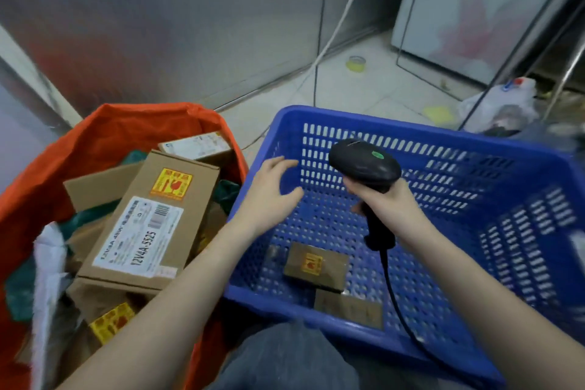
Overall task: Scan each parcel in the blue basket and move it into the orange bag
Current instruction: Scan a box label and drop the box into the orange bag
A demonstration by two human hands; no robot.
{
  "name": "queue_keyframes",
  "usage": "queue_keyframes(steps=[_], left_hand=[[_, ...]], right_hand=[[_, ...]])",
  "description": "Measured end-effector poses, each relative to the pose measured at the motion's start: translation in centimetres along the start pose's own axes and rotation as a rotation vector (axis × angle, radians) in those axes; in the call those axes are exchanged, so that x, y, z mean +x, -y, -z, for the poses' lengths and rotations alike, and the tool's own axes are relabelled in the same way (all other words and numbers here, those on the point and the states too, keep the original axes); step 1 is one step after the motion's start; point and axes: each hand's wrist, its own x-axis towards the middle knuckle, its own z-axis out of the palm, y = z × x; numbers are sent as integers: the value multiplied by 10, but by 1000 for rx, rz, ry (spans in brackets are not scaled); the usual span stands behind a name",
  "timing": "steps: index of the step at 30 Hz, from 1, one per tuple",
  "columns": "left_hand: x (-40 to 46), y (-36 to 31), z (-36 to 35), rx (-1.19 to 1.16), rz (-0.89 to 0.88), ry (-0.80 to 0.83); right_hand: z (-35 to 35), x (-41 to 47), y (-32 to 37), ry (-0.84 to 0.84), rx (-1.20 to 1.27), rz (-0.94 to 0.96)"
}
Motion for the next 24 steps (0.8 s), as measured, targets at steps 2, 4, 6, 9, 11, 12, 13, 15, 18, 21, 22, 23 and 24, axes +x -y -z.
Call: queue_keyframes(steps=[2,4,6,9,11,12,13,15,18,21,22,23,24], left_hand=[[13,4,-25,63,37,89],[25,14,-48,124,69,186],[37,28,-68,201,114,292],[52,54,-96,343,192,460],[60,67,-113,405,270,566],[64,72,-120,423,306,611],[67,78,-128,433,340,650],[73,88,-142,455,408,720],[82,100,-159,502,525,814],[88,110,-169,500,602,869],[89,113,-171,491,622,874],[90,116,-174,478,642,867],[91,117,-176,471,655,855]], right_hand=[[14,8,-20,0,-26,-11],[25,16,-42,29,-90,-17],[33,23,-65,61,-140,-45],[40,36,-101,103,-192,-145],[43,44,-123,129,-236,-214],[43,48,-133,142,-241,-252],[44,53,-143,158,-240,-295],[44,61,-162,190,-247,-385],[41,70,-186,246,-240,-500],[28,78,-201,280,-213,-555],[24,80,-204,287,-206,-560],[19,83,-207,289,-197,-562],[14,84,-210,293,-191,-561]])
